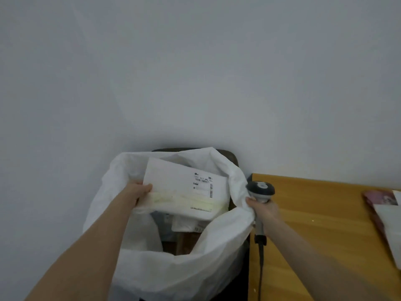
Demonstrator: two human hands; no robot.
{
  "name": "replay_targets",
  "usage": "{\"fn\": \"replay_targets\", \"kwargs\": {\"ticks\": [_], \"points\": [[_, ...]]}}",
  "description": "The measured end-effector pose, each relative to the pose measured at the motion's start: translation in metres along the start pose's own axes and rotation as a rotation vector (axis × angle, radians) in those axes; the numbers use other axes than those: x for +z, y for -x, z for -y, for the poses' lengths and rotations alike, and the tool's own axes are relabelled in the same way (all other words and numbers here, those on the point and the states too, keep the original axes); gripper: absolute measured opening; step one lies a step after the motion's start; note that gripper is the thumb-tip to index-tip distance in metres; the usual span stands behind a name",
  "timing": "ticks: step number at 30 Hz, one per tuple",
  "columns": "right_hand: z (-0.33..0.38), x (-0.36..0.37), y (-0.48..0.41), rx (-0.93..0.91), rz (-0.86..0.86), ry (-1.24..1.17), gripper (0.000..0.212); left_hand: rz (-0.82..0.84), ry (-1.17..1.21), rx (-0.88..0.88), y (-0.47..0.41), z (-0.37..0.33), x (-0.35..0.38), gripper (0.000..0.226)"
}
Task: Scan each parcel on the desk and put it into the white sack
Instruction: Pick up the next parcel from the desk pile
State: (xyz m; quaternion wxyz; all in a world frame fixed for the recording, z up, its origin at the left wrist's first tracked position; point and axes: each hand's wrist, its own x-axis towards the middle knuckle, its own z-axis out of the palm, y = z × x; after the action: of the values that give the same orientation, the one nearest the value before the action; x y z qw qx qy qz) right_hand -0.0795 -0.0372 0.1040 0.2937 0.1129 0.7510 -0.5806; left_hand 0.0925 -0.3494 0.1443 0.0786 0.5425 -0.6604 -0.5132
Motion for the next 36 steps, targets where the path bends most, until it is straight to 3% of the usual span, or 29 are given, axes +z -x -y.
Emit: {"fn": "replay_targets", "kwargs": {"ticks": [4,6,9,12,21,27,36], "points": [[0.004,0.018,-0.009,0.033,-0.088,0.013,0.033,-0.082,-0.701,0.211,-0.035,0.012,0.047,0.052],[0.007,0.024,-0.012,0.032,-0.110,0.006,0.028,-0.076,-0.899,0.406,-0.029,0.003,0.078,0.055],[0.011,0.030,-0.015,0.006,-0.145,-0.007,0.022,0.177,-1.092,0.636,-0.005,-0.015,0.132,0.067],[0.015,0.031,-0.017,-0.009,-0.190,0.002,0.017,0.328,-1.323,0.586,-0.001,-0.004,0.160,0.078],[0.005,-0.008,-0.035,-0.014,-0.361,-0.027,0.012,0.306,-1.342,0.422,-0.049,0.018,0.161,0.077],[0.000,-0.024,-0.034,0.015,-0.275,-0.187,0.010,0.326,-1.193,0.399,-0.044,-0.013,0.172,0.068],[0.004,-0.098,-0.008,0.017,-0.253,-0.374,0.018,-0.008,-0.972,0.786,0.037,-0.088,0.230,0.039]]}}
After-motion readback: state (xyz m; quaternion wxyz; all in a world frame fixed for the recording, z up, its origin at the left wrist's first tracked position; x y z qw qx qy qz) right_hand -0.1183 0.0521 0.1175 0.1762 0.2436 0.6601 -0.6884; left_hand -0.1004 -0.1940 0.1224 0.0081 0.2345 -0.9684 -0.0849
